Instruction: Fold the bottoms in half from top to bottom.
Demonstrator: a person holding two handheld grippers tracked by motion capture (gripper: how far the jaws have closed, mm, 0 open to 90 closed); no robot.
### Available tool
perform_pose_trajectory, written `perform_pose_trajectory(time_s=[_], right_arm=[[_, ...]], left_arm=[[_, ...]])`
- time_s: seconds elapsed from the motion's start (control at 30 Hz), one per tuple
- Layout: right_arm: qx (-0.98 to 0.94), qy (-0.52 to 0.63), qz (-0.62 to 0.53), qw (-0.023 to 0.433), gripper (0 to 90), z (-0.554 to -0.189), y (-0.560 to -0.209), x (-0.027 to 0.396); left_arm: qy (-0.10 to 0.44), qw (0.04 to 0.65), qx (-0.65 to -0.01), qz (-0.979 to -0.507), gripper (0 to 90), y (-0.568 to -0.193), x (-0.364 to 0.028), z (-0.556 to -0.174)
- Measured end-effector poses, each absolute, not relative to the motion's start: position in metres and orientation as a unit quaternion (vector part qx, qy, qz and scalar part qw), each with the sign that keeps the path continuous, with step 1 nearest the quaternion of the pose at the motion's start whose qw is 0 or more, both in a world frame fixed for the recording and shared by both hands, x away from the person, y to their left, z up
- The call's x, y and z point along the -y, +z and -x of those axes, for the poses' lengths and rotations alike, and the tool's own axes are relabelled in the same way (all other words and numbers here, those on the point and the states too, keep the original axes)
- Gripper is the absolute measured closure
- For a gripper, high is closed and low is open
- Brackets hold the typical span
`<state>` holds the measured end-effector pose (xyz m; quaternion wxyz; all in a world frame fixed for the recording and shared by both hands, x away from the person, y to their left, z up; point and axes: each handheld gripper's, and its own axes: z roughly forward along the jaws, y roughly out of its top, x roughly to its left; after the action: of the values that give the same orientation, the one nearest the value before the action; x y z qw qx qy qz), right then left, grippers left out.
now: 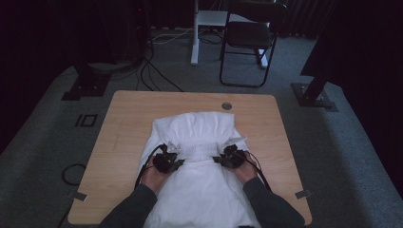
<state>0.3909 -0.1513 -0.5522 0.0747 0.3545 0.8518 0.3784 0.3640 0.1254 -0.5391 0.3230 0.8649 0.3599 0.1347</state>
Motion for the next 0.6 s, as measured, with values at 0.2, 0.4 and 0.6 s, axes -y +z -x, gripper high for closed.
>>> perform_pose_trajectory(time_s=[0.2,0.4,0.6], right_arm=[[-0.843,0.368,-0.382,0.092,79.5,-0.428,-0.549,0.138],[-0.828,0.374,-0.410,0.081,79.4,-0.455,-0.548,0.128],[-0.808,0.388,-0.439,0.059,79.7,-0.470,-0.547,0.133]], left_arm=[[0.158,0.302,-0.383,-0.859,81.7,-0.536,-0.128,-0.406],[0.188,0.280,-0.400,-0.852,81.3,-0.533,-0.127,-0.446],[0.183,0.307,-0.422,-0.833,83.2,-0.526,-0.127,-0.457]])
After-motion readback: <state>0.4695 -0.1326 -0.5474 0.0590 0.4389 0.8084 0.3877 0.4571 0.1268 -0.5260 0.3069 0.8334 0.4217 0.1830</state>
